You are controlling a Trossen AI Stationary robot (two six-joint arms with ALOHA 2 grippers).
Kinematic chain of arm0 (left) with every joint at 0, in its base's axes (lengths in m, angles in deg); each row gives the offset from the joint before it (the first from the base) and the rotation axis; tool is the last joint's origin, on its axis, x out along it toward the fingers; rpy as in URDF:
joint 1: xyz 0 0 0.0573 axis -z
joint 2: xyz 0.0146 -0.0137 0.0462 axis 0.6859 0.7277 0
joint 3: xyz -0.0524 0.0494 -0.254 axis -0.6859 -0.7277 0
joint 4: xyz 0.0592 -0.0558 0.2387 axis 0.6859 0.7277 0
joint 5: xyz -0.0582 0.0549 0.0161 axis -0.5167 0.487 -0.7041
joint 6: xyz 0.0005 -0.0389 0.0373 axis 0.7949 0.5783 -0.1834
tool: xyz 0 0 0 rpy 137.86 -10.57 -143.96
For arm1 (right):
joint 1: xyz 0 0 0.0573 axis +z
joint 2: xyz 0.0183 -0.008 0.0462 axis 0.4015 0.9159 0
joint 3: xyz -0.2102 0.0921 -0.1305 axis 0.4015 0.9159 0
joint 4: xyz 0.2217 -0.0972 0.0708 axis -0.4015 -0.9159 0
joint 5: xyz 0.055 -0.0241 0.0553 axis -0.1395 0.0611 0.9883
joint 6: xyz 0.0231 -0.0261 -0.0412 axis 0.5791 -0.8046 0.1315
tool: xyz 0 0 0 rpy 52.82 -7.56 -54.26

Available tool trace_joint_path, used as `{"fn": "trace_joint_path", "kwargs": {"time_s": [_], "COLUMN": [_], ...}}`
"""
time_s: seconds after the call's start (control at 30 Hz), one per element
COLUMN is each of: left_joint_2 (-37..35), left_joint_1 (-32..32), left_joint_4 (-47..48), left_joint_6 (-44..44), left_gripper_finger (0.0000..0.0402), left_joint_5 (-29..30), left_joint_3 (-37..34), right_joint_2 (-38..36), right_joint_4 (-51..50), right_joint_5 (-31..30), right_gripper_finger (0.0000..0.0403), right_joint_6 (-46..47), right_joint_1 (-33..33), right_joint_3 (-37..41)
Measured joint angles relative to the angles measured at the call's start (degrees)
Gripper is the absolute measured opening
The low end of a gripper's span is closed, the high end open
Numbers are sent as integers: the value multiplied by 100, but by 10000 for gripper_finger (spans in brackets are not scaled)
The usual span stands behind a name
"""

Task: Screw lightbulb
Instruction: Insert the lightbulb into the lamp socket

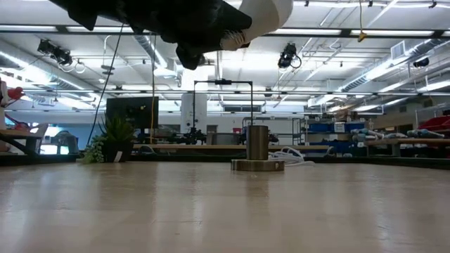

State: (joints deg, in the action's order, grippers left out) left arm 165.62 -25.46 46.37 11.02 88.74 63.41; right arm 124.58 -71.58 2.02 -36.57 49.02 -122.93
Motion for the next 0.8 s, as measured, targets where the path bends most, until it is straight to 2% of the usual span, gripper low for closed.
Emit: {"fn": "trace_joint_path", "kwargs": {"time_s": [0.17, 0.3, 0.37, 0.47, 0.63, 0.73, 0.8], "left_joint_2": [-1, -3, -3, -6, -8, -8, -10], "left_joint_1": [35, 37, 36, 35, 33, 31, 31], "left_joint_4": [-512, -787, -944, -1123, -1388, -1538, -1647], "left_joint_6": [-335, -513, -606, -730, -840, -887, -918], "left_gripper_finger": [128, 128, 128, 128, 128, 128, 128], "left_joint_5": [25, 34, 37, 40, 40, 43, 70], "left_joint_3": [0, 0, 0, 0, 0, 0, 2], "right_joint_2": [-652, -1257, -1532, -1748, -1534, -1296, -1196], "right_joint_4": [459, 1823, 2974, 5431, 9487, 11009, 11480], "right_joint_5": [-521, -1083, -1267, -1550, -1422, -1405, -1405], "right_gripper_finger": [278, 270, 267, 263, 253, 243, 237], "right_joint_6": [821, 1410, 1512, 1303, 224, -118, -157], "right_joint_1": [284, 630, 761, 863, 792, 662, 609], "right_joint_3": [807, 2117, 2914, 4104, 5538, 5875, 5924]}}
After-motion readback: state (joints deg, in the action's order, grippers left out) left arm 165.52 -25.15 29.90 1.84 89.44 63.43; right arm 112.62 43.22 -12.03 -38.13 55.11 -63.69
